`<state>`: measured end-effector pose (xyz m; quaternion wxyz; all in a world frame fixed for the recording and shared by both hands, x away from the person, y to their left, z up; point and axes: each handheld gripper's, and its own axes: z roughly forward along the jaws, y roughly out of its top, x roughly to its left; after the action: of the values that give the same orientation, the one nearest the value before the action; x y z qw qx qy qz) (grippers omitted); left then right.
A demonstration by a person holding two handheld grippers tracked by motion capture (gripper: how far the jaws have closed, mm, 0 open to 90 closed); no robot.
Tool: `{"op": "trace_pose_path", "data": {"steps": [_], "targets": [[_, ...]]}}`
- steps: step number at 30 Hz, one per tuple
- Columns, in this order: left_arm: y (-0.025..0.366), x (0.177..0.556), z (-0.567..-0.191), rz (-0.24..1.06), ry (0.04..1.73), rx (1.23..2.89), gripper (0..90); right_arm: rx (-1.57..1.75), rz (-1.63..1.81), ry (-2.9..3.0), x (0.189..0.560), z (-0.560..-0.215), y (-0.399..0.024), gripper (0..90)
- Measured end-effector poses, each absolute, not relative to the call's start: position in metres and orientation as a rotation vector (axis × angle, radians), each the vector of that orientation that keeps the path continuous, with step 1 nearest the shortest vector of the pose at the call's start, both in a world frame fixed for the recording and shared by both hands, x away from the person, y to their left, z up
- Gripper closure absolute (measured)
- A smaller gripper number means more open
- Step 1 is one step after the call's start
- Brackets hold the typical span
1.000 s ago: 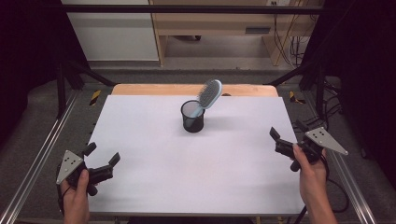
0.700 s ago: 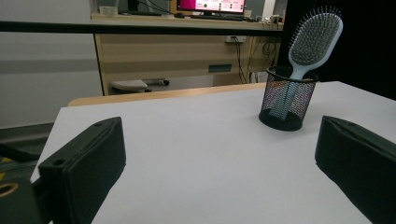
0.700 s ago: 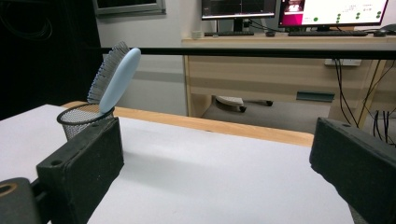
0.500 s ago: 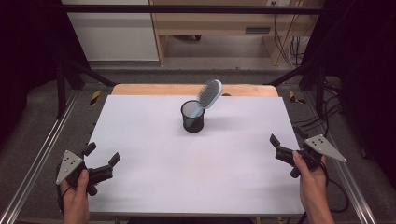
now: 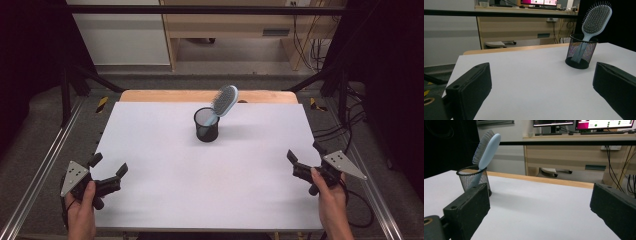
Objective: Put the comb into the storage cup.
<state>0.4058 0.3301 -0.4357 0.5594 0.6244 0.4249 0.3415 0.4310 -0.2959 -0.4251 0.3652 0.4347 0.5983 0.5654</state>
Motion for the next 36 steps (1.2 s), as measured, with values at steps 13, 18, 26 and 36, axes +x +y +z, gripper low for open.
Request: {"op": "trace_pose_path", "data": {"steps": [13,18,26,36], "targets": [[0.329,0.407,-0.437,0.8,0.991,1.486,2.0,1.11,1.471,1.575,0.43,-0.441,-0.289,2.9],[0.329,0.407,-0.438,0.809,0.988,1.488,2.0,1.095,1.476,1.599,0.43,-0.446,-0.283,2.9],[0.329,0.408,-0.439,0.806,0.972,1.49,2.0,1.062,1.485,1.629,0.432,-0.451,-0.273,2.8],[0.328,0.409,-0.44,0.788,0.942,1.468,2.0,1.02,1.49,1.683,0.435,-0.459,-0.258,2.9]]}}
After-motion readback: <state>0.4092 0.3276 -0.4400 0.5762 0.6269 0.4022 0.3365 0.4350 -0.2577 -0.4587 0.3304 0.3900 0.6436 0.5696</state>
